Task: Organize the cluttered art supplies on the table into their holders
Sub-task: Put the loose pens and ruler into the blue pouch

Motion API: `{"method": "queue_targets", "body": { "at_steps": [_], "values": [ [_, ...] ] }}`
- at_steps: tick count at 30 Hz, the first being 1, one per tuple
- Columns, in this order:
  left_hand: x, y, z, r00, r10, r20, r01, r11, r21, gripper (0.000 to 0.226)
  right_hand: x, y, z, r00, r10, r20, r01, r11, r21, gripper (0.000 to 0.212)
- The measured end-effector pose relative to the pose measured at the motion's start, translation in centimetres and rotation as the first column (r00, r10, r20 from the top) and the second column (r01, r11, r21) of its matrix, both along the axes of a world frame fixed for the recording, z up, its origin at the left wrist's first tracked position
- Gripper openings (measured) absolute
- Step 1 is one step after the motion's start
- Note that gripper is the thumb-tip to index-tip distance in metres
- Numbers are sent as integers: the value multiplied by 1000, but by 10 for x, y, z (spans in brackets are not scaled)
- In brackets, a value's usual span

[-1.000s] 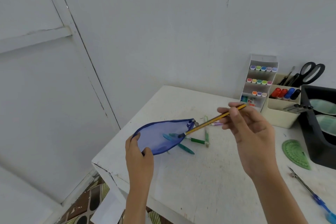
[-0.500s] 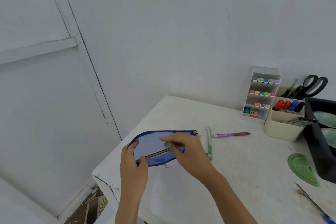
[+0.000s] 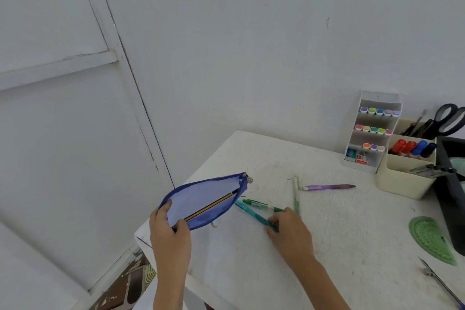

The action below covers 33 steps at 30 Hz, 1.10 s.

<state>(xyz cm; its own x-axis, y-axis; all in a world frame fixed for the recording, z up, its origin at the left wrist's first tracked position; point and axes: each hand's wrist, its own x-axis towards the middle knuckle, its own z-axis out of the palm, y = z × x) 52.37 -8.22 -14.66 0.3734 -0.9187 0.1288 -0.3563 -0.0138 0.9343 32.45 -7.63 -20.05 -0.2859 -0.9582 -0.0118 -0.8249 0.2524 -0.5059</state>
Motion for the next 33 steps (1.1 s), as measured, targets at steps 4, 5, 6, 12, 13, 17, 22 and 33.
{"method": "queue_targets", "body": {
  "at_steps": [4,5,6,12,13,17,22,33],
  "values": [
    [-1,0,-2,999,41,28,-41,999,3,44,-8,1,9,944,-18,329,98,969,-228,11],
    [0,0,-2,998,47,35,-47,999,3,44,-10,2,19,891,4,454,142,947,-288,14],
    [0,0,-3,998,50,42,-50,999,7,44,-11,4,30,829,30,559,190,925,-330,15],
    [-6,0,-4,998,12,65,-14,999,32,46,0,17,105,468,381,797,393,718,-574,16],
    [-9,0,-4,997,-1,73,-1,1000,28,46,5,18,113,447,453,771,369,692,-621,16],
    [-20,0,1,994,-55,90,54,998,11,47,34,11,112,647,550,528,44,665,-746,23],
    [-30,0,6,991,-115,64,117,993,-28,48,50,-19,60,819,553,153,-345,687,-640,27],
    [-14,-4,3,998,-51,22,52,999,-16,46,-22,-18,23,979,-50,200,151,832,-533,30]
  ]
}}
